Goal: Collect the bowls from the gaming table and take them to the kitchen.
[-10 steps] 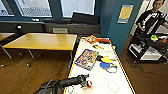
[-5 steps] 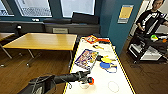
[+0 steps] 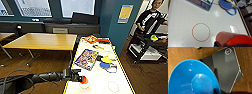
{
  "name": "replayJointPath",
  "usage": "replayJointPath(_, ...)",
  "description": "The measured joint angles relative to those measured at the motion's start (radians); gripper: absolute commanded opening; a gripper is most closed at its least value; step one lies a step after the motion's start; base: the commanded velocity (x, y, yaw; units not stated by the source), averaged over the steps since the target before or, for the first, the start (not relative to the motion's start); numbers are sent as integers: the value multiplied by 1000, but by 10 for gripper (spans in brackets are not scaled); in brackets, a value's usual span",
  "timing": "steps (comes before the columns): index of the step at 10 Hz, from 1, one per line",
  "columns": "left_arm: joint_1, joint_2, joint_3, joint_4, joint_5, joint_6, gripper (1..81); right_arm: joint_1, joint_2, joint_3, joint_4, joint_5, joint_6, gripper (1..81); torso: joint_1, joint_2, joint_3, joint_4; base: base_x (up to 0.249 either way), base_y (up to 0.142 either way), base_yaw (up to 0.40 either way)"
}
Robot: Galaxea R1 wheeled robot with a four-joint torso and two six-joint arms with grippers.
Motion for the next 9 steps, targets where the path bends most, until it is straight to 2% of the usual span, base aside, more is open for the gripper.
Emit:
replayJointPath(3, 24, -240, 161, 3, -45, 59, 10, -6, -5, 0, -2, -8, -1, 10, 0, 0, 0, 0, 0, 0, 0)
replayJointPath(5, 81, -385, 221, 3, -123, 118, 10, -10, -20, 13, -3, -8, -1, 10, 0, 0, 0, 0, 0, 0, 0)
replayJointPath(7, 199, -506, 231, 4, -213, 181, 10, -23, -45, 49, -3, -2, -1, 10, 0, 0, 0, 0, 0, 0, 0)
replayJointPath(9, 362, -577, 227, 4, -340, 238, 10, -46, -47, 48, -3, 4, -1, 10, 0, 0, 0, 0, 0, 0, 0)
